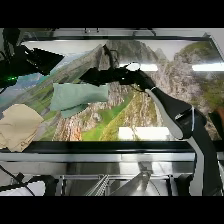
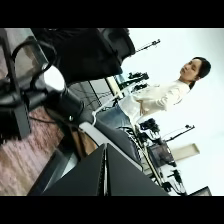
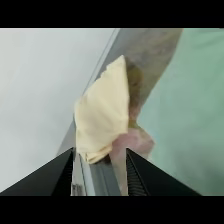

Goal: Fold the shirts.

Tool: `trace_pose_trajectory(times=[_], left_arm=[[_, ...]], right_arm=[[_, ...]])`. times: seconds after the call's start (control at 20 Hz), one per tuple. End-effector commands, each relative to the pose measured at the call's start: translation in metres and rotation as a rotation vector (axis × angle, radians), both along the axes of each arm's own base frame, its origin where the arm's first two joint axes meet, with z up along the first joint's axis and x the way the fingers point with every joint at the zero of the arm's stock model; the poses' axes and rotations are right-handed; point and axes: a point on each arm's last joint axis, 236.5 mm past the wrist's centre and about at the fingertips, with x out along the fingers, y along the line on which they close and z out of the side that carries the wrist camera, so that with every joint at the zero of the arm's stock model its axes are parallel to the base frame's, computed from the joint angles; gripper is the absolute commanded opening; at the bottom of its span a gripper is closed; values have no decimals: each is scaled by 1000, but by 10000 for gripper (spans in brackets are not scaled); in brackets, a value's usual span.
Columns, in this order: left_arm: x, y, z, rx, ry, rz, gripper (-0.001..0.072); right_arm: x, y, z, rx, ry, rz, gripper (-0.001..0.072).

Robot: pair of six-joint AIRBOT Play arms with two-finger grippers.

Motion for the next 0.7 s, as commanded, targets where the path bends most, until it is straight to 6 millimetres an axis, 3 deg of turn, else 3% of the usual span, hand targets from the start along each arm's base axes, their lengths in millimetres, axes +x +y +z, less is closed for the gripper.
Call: trace_pose_trajectory(times=[0.0,0.05,0.1,0.15,0.2,0.4,0.65], left_arm=[[-6,-1,3,-16,-9,-28,16],[-6,-1,2,-15,-10,-28,15],[-7,-1,2,-14,-15,-29,15],[-6,-1,2,-13,-17,-28,15],[-6,-1,2,-13,-17,-24,15],[-6,-1,2,-9,-38,-25,15],[-6,-1,2,-3,-64,-25,15]], right_arm=[[9,-82,-44,-259,141,1,363],[15,-106,-67,-366,185,-34,367],[18,-123,-85,-451,205,-63,432],[22,-134,-101,-514,217,-87,611],[25,-139,-113,-547,235,-113,686],[29,-113,-140,-472,313,-142,705],[7,-62,-161,-400,386,-105,705]])
